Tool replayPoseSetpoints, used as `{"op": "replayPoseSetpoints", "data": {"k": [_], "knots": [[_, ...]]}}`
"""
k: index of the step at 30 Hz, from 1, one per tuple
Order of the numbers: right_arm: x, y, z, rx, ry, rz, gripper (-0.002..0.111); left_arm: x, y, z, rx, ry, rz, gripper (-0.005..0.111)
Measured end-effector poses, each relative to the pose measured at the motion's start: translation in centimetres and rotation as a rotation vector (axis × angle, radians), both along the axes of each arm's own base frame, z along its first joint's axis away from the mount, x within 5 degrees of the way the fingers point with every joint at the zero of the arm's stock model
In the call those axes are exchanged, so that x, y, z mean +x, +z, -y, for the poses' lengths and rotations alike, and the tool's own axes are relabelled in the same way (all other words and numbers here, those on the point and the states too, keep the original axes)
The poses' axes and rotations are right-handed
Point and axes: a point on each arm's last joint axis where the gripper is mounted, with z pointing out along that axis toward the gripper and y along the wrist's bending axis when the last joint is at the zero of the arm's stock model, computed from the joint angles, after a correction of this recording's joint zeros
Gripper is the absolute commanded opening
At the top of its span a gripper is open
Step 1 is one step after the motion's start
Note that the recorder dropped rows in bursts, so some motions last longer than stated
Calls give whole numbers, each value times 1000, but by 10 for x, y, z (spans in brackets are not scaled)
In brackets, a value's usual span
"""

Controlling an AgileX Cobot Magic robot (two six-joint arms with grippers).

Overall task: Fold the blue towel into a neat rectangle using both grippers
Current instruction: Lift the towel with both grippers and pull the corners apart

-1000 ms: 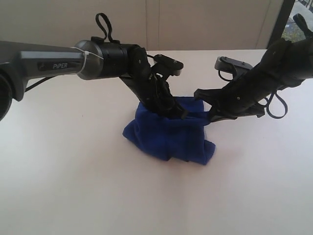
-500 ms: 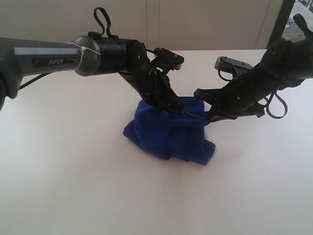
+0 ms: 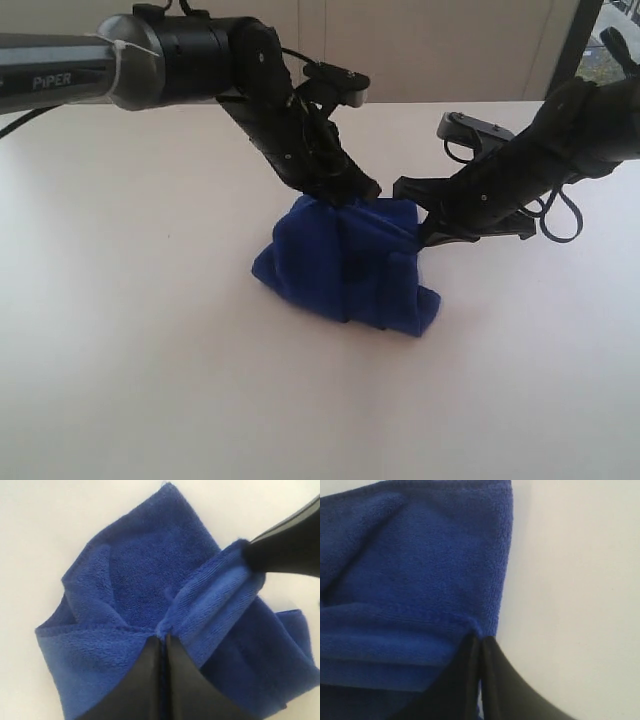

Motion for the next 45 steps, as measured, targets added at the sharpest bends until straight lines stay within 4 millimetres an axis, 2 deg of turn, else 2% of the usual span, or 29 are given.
{"op": "replayPoseSetpoints", "data": {"k": [2, 7, 10, 17, 22, 25, 29, 36, 41, 45], "knots": [[0, 0, -1, 10, -7, -2, 0, -4, 13, -3, -11, -4, 4, 0], [0, -1, 2, -17, 12, -1, 0, -12, 22, -19, 68, -24, -73, 0], [0, -2, 2, -25, 19, 1, 0, -20, 15, -27, 158, -50, -190, 0], [0, -2, 2, -33, 35, 6, 0, -21, -26, -27, 202, -46, -275, 0], [0, -2, 2, -46, 63, 16, 0, -18, -26, -25, 190, -57, -250, 0], [0, 2, 2, -55, 80, 34, 0, -19, -9, -27, 157, -52, -200, 0], [-3, 23, 4, -83, 104, 92, 0, -20, 21, -37, 111, -35, -133, 0], [-17, 79, 7, -145, 144, 244, 0, -27, 74, -63, 42, 7, -34, 0], [-38, 118, 9, -184, 176, 329, 0, -45, 114, -74, -26, 10, 39, 0], [-65, 135, 12, -219, 185, 382, 0, -65, 136, -87, -66, 12, 83, 0]]}}
